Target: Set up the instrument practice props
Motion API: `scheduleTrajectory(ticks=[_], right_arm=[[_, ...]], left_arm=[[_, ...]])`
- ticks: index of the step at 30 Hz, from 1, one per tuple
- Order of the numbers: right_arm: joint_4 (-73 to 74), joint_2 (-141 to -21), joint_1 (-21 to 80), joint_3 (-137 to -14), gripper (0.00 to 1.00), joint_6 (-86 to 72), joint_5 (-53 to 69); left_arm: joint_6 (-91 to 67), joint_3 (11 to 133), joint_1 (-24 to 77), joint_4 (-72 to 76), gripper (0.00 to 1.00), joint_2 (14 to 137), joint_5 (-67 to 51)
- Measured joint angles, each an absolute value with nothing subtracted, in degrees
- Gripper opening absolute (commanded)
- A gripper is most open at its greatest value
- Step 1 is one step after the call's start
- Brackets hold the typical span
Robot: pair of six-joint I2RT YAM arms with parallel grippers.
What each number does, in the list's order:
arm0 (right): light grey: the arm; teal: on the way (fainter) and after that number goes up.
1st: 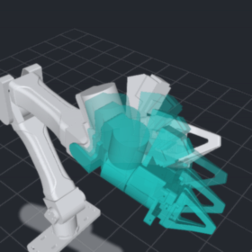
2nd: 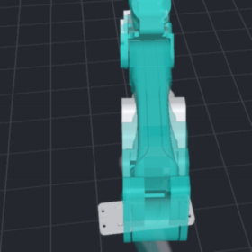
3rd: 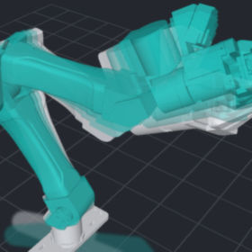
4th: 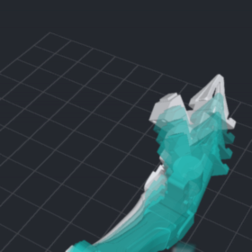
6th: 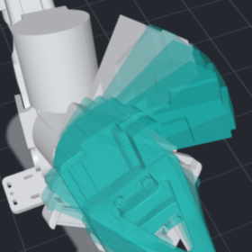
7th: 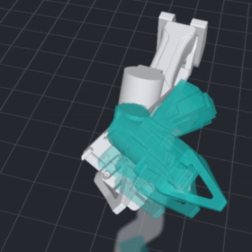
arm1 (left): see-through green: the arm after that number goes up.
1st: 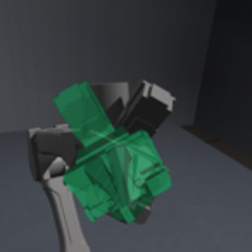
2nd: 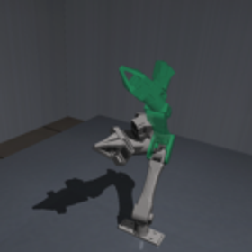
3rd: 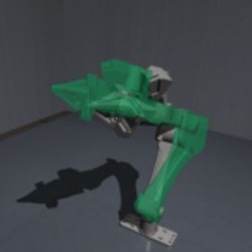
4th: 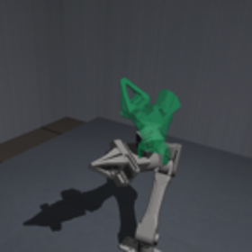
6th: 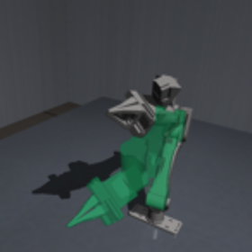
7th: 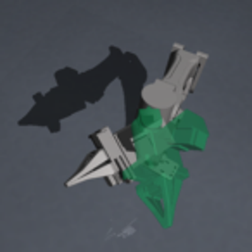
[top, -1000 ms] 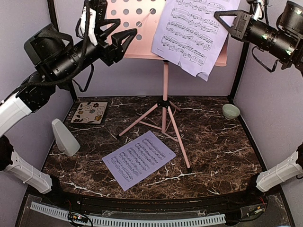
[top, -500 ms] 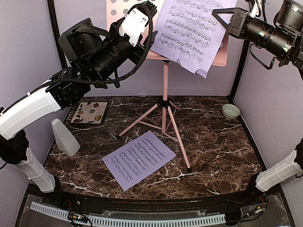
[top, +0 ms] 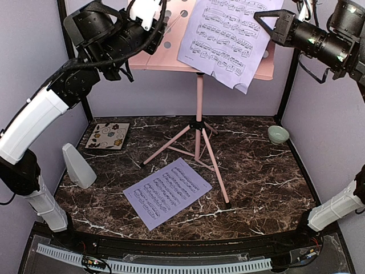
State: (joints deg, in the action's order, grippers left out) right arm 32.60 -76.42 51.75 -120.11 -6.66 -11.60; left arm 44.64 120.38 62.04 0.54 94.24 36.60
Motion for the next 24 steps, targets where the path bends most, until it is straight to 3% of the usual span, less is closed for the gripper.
scheduleTrajectory(ticks=[16, 24], right_arm=[[32.6, -77.4, 51.7, -121.2, 0.0, -6.7, -13.8], [32.6, -77.9, 51.7, -121.7, 0.0, -6.6, -14.2]], left_arm=[[39.7, 127.9, 60.1, -14.0, 0.4, 99.5, 31.6], [42.4, 131.6, 59.9, -15.2, 0.29, 101.7, 32.2]])
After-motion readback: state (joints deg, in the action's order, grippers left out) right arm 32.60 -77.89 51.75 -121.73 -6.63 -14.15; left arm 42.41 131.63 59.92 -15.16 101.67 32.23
